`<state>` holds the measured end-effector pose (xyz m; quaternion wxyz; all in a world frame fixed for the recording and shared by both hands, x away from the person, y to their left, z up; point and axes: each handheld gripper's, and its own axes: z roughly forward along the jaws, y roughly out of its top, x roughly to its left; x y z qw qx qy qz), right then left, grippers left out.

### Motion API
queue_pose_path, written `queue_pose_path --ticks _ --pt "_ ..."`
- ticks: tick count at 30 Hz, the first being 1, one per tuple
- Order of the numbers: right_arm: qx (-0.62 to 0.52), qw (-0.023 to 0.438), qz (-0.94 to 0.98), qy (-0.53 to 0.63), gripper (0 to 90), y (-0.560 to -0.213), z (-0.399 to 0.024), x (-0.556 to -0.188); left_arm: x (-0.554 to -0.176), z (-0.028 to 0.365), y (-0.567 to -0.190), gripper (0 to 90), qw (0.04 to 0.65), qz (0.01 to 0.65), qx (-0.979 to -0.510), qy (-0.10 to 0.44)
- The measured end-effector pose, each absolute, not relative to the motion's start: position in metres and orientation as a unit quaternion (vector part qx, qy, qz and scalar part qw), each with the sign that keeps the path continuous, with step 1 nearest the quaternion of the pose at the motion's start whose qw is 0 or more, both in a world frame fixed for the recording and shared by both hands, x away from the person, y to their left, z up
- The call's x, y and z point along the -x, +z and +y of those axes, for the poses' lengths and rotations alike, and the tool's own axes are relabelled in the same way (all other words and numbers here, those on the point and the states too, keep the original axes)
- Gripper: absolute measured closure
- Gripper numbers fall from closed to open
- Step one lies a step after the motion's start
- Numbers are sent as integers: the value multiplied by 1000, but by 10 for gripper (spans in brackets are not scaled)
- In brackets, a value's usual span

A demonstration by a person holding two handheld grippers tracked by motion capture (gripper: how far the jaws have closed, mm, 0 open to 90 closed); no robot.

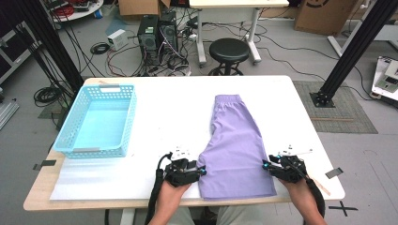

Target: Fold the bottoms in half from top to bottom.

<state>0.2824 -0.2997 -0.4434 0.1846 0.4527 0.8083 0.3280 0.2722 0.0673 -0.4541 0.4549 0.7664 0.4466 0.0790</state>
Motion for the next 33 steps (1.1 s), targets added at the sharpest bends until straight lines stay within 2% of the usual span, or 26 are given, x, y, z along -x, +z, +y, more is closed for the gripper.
queue_pose_path --ticks 3,4,6,8,10,18,24,25,26,28,31,33 --pt "-456 175 807 331 712 -445 -302 -279 -265 63 -456 541 458 442 -766 87" --pt "-454 172 808 334 768 -446 -302 -278 -260 60 -457 564 458 435 -769 101" --pt "-450 162 811 338 886 -446 -302 -276 -249 53 -460 665 448 411 -781 145" --pt "-449 162 812 336 892 -446 -301 -275 -242 49 -462 763 449 412 -776 162" --pt "-450 161 812 335 896 -445 -301 -274 -239 48 -461 876 449 413 -776 157" --pt "-440 161 819 332 900 -444 -302 -257 -225 50 -460 882 452 410 -779 143" --pt "-427 148 829 328 898 -442 -302 -235 -199 59 -460 872 465 391 -783 133" --pt "-425 146 830 329 884 -441 -302 -232 -200 60 -458 819 472 390 -778 142" --pt "-428 148 826 335 837 -439 -303 -231 -204 62 -455 700 479 395 -770 146" --pt "-436 158 814 351 732 -433 -305 -235 -221 64 -449 595 490 404 -759 146" --pt "-452 170 799 357 660 -430 -303 -255 -253 62 -442 531 493 414 -753 134" --pt "-459 176 796 354 642 -432 -300 -268 -272 59 -441 529 489 415 -756 129"
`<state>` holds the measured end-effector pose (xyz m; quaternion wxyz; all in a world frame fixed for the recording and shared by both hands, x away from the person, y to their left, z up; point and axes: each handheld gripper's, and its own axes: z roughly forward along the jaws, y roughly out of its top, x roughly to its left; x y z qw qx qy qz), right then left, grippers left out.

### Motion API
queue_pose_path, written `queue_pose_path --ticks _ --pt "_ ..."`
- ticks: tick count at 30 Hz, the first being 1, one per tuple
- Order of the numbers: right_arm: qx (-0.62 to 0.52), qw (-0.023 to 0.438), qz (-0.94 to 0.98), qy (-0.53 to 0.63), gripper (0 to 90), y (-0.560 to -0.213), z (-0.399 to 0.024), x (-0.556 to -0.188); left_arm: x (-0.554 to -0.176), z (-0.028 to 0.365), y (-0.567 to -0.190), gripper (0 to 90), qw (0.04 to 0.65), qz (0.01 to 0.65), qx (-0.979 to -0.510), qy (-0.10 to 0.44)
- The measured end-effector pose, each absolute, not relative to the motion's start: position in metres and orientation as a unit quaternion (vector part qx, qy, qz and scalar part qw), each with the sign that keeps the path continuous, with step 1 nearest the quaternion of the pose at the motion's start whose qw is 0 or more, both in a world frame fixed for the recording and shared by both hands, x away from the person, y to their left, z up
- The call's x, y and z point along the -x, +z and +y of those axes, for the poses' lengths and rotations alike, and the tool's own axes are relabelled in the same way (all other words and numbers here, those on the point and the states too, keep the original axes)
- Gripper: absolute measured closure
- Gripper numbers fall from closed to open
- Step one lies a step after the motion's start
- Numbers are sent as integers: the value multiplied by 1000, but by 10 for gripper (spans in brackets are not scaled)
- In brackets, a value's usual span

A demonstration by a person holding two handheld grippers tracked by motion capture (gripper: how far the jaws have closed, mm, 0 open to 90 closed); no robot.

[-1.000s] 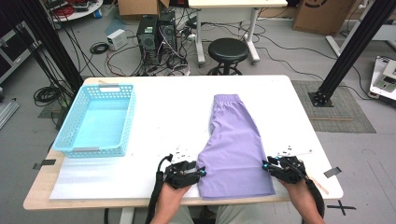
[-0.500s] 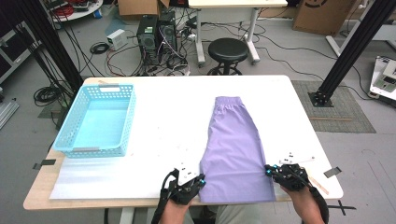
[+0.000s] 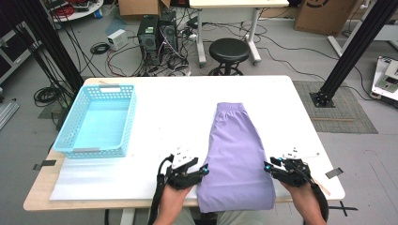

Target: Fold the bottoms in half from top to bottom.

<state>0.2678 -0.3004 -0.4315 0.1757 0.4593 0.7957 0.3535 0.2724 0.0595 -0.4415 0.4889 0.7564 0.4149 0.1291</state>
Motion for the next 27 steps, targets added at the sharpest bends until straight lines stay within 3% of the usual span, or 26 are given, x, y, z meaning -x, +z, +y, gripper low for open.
queue_pose_path --ticks 5,10,11,14,16,27 --pt "-484 182 785 340 589 -444 -296 -301 -306 52 -445 529 466 421 -770 112" --pt "-489 181 783 338 639 -448 -296 -309 -311 37 -451 515 420 391 -809 127" --pt "-486 184 785 338 675 -448 -297 -309 -310 35 -451 531 417 388 -811 132" --pt "-483 168 786 347 849 -448 -301 -308 -308 33 -451 739 409 378 -819 143" --pt "-474 171 792 345 884 -448 -298 -307 -308 32 -451 863 412 374 -820 138" --pt "-456 159 804 348 893 -446 -299 -291 -296 45 -451 877 423 359 -825 108"
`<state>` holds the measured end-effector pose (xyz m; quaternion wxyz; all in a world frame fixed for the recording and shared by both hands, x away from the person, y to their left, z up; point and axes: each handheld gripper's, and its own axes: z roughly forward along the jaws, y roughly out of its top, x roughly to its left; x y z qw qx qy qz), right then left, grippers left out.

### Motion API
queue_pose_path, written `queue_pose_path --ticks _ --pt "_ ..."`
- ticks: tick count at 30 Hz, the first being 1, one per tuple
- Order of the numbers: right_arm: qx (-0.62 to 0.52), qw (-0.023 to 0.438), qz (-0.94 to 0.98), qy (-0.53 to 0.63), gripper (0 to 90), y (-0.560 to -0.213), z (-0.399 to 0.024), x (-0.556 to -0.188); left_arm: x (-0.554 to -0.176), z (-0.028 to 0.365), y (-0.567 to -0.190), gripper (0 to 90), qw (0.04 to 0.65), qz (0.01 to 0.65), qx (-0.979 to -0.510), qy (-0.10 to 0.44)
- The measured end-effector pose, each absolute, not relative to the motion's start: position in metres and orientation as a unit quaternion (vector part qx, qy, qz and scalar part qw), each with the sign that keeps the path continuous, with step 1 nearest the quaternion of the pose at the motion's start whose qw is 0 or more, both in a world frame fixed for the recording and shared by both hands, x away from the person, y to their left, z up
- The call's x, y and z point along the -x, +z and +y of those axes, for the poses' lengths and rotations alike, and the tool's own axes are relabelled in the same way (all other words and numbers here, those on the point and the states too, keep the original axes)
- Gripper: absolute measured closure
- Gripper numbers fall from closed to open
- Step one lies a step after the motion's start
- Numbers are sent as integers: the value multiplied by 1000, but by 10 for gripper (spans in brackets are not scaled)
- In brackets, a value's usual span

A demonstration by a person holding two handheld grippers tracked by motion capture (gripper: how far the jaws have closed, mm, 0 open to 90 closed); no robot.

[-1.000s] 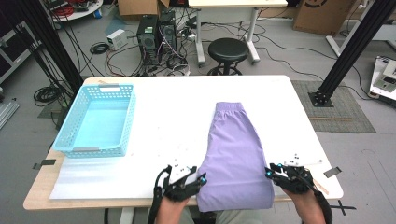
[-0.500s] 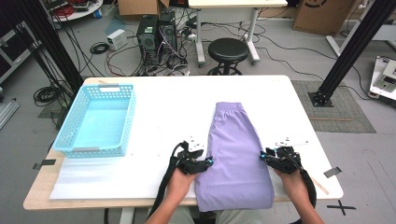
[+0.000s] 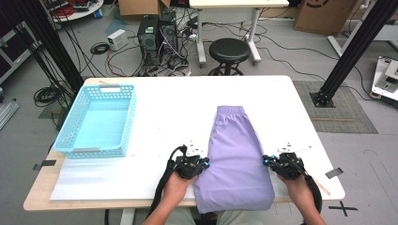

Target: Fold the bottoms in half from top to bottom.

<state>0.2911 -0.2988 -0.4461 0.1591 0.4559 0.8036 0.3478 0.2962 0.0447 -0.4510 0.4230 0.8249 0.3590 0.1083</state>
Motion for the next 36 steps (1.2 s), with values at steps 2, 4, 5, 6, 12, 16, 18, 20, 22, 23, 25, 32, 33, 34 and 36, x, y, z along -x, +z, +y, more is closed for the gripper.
queue_pose_path --ticks 2,4,5,6,12,16,18,20,22,23,25,32,33,34,36 --pt "-454 156 805 349 893 -446 -298 -285 -290 47 -451 877 423 357 -826 107" --pt "-450 154 808 349 893 -446 -298 -279 -283 49 -451 877 422 354 -828 105" --pt "-447 154 809 349 893 -446 -298 -275 -279 50 -450 877 422 352 -829 105" --pt "-445 153 811 349 893 -446 -297 -272 -274 50 -450 877 423 349 -830 105" --pt "-439 155 812 352 781 -443 -296 -261 -268 53 -444 730 440 361 -814 115" --pt "-453 167 797 362 641 -439 -293 -276 -292 56 -440 568 449 392 -795 114" --pt "-456 168 795 362 624 -440 -288 -288 -307 55 -439 539 452 405 -788 108" --pt "-462 168 795 355 625 -442 -284 -301 -321 51 -441 538 450 413 -787 91" --pt "-474 165 791 349 654 -445 -283 -312 -329 44 -443 540 444 413 -791 83" --pt "-479 156 790 351 704 -447 -284 -317 -331 40 -445 545 437 408 -797 81" --pt "-476 150 790 356 813 -448 -285 -318 -331 31 -449 620 422 391 -814 76" --pt "-457 139 805 352 784 -445 -289 -310 -319 28 -449 871 413 380 -820 110" --pt "-459 139 804 351 730 -444 -290 -311 -321 29 -449 838 416 379 -818 115" --pt "-459 139 802 356 674 -443 -291 -313 -324 30 -449 758 420 380 -816 119" --pt "-464 142 793 367 538 -439 -294 -321 -336 30 -447 575 425 384 -812 109"
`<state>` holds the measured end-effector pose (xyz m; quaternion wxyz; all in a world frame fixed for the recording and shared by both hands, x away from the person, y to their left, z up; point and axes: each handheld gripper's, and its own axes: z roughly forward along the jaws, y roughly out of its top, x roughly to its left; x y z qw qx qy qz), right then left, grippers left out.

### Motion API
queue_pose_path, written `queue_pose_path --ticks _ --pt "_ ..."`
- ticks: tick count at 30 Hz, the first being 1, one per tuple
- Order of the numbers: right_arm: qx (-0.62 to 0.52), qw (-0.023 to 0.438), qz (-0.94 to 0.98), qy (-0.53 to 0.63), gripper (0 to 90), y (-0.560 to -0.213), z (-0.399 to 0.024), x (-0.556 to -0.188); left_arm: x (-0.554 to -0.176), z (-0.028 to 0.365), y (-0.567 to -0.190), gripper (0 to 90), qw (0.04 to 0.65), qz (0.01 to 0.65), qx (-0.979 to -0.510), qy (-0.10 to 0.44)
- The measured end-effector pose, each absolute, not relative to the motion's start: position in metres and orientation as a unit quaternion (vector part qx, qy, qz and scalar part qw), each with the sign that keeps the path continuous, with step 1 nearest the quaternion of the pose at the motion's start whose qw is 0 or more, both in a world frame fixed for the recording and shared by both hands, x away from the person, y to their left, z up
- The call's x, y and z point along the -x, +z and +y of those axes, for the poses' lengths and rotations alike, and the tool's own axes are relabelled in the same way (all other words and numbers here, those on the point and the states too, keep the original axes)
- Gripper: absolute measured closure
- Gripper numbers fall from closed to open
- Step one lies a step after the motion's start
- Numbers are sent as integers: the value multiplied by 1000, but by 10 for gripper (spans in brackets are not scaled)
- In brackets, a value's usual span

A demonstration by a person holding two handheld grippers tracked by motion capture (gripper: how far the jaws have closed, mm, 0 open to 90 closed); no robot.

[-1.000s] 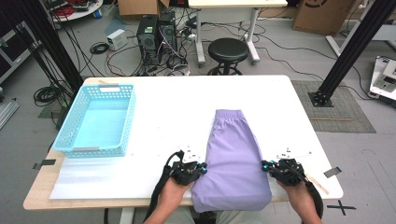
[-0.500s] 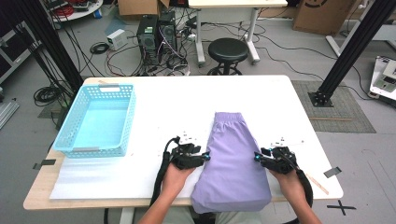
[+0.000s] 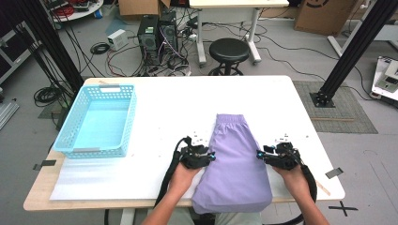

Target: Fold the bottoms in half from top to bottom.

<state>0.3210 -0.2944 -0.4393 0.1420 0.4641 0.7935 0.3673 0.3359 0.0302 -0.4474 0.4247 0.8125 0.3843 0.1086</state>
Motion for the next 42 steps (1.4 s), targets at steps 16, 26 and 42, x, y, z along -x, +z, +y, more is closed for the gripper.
queue_pose_path --ticks 16,26,42 --pt "-445 123 790 404 458 -425 -281 -405 -425 14 -442 384 467 415 -776 86" --pt "-448 100 815 354 713 -444 -263 -433 -428 8 -453 750 443 396 -801 63" --pt "-411 124 800 418 844 -421 -246 -440 -444 37 -428 843 482 385 -778 117"
